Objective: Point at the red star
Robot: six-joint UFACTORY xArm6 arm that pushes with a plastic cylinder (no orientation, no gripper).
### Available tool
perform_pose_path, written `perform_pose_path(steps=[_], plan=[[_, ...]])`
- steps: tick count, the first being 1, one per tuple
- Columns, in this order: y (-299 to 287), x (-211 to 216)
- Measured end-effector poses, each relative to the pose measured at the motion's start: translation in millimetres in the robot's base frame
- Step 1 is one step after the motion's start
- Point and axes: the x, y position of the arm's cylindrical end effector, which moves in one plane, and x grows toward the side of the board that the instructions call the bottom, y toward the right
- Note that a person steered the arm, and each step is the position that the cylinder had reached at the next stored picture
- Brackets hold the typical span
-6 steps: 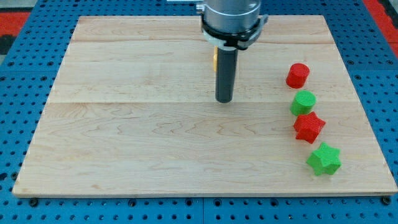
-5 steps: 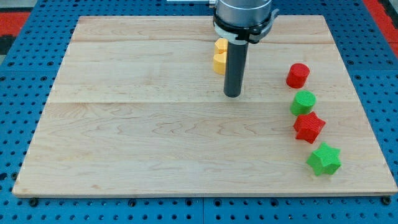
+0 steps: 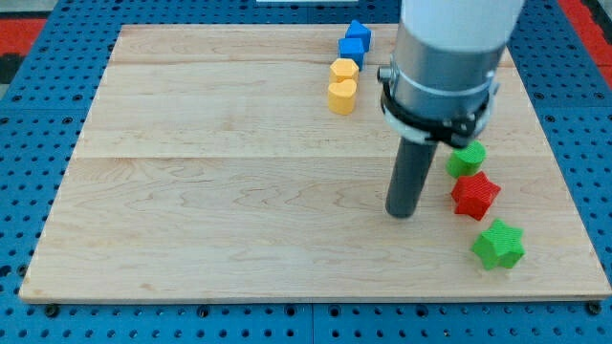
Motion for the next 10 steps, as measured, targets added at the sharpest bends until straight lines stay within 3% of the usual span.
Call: perform_pose_path(steps=[2, 3, 5, 6, 7, 9, 10], plan=[[3.9, 81.9], [15.2, 82.9], [113.0, 82.2], [177.4, 65.8], [195.4, 10.5], [112.6, -48.0], [62.1, -46.7]])
